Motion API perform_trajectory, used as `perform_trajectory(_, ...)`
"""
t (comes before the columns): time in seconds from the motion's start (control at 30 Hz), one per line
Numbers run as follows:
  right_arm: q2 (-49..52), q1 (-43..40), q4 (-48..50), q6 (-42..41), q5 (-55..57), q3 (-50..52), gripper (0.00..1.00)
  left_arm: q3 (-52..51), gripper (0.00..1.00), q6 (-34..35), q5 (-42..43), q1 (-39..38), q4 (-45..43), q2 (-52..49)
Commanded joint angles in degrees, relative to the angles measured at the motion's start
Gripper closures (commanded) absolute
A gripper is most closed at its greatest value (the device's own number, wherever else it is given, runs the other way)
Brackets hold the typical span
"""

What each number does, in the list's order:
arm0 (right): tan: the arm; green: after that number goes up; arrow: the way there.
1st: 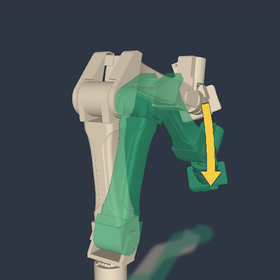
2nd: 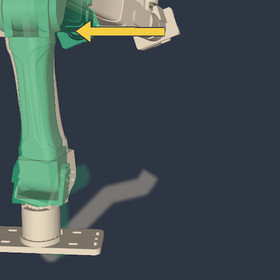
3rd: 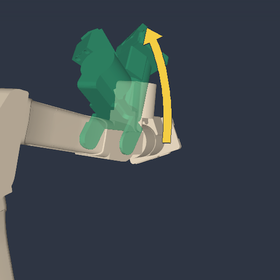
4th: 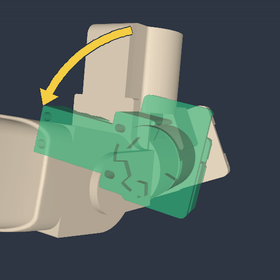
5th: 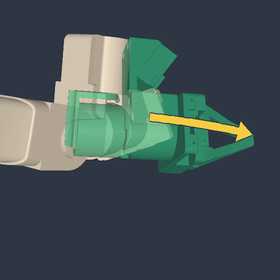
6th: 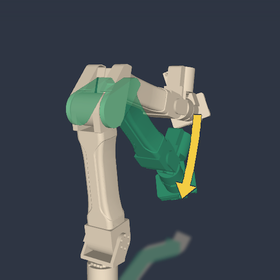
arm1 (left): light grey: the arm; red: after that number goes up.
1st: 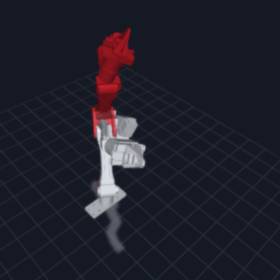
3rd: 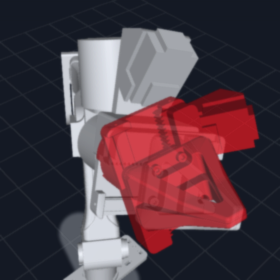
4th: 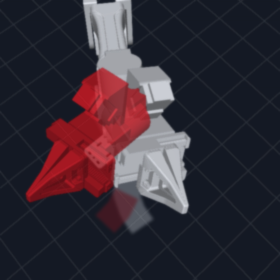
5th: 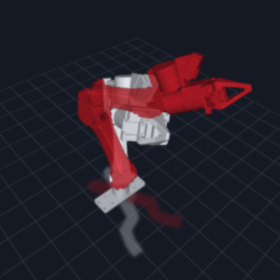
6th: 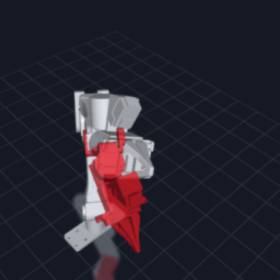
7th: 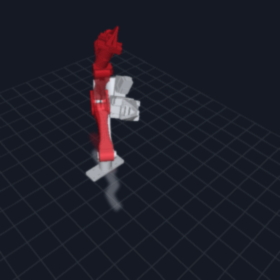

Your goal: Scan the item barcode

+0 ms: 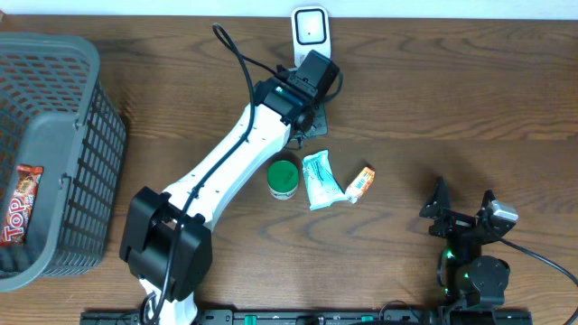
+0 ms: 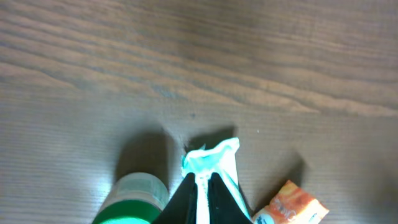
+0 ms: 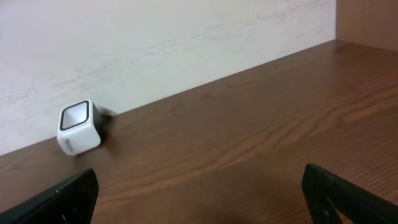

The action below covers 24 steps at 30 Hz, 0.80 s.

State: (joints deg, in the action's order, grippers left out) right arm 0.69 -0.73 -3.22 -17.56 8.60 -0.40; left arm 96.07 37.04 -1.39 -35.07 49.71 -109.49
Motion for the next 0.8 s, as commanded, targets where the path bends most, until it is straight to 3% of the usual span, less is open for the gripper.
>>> perform_trajectory(0.0, -0.3, 0.1, -0.2, -0.2, 0.1, 0.1, 0.01, -2.7, 0.92, -0.3, 2.4, -0.8, 0.5, -2.0)
perform_trajectory(0.47, -0.3, 0.1, -0.2, -0.2, 0.1, 0.1, 0.01, -13.4, 0.92, -2.0, 7.0, -1.6, -6.4, -2.0)
perform_trajectory(0.6, -0.3, 0.1, -0.2, -0.2, 0.1, 0.1, 0.01, -14.9, 0.92, -8.0, 12.2, -1.7, -10.0, -2.0)
perform_trajectory(0.77, -0.3, 0.1, -0.2, -0.2, 0.1, 0.1, 0.01, -15.0, 0.92, -18.4, 12.8, -1.7, -7.5, -2.0)
